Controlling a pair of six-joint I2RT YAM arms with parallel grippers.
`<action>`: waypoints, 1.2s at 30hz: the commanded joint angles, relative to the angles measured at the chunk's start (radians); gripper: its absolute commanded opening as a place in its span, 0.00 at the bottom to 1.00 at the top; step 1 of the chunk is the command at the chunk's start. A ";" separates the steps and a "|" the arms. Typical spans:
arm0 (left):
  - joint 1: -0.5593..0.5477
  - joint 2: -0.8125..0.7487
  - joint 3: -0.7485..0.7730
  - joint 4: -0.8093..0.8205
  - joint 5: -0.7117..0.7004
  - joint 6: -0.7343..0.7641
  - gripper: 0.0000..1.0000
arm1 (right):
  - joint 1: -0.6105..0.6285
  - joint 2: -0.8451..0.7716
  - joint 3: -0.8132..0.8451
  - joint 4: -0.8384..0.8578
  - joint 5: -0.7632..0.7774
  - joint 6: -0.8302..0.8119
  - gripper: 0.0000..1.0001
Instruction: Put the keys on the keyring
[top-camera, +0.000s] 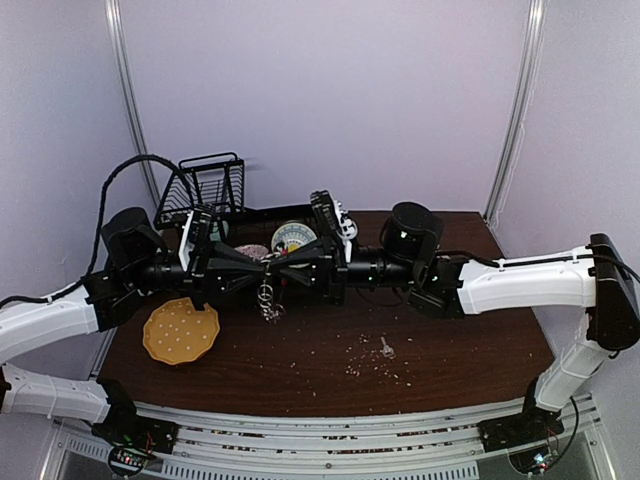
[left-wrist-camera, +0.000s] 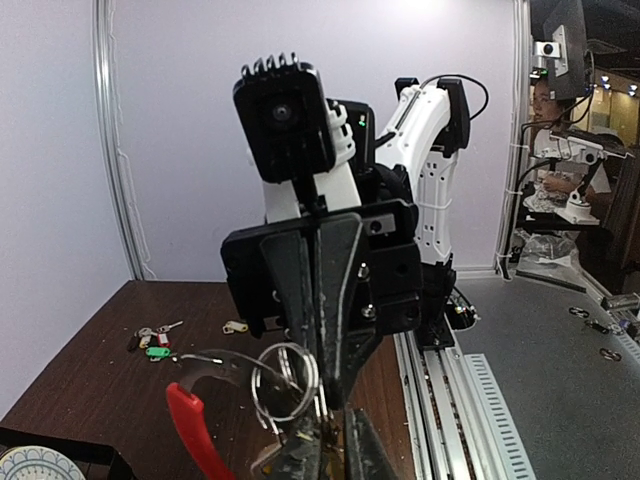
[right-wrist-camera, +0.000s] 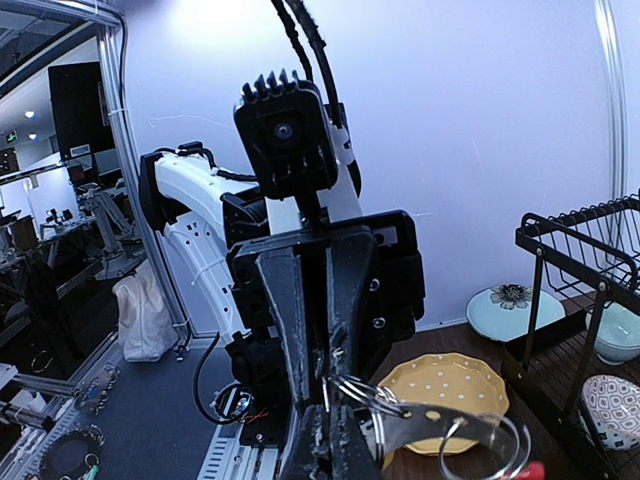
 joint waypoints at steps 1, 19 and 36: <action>-0.006 -0.006 0.023 -0.031 -0.051 0.053 0.11 | 0.005 -0.010 0.035 0.038 0.012 -0.007 0.00; -0.010 0.014 -0.022 0.119 -0.030 -0.072 0.03 | 0.004 -0.010 0.038 -0.017 0.027 -0.040 0.00; -0.016 -0.045 -0.008 -0.019 -0.042 0.110 0.00 | -0.011 -0.129 0.067 -0.295 -0.045 -0.170 0.37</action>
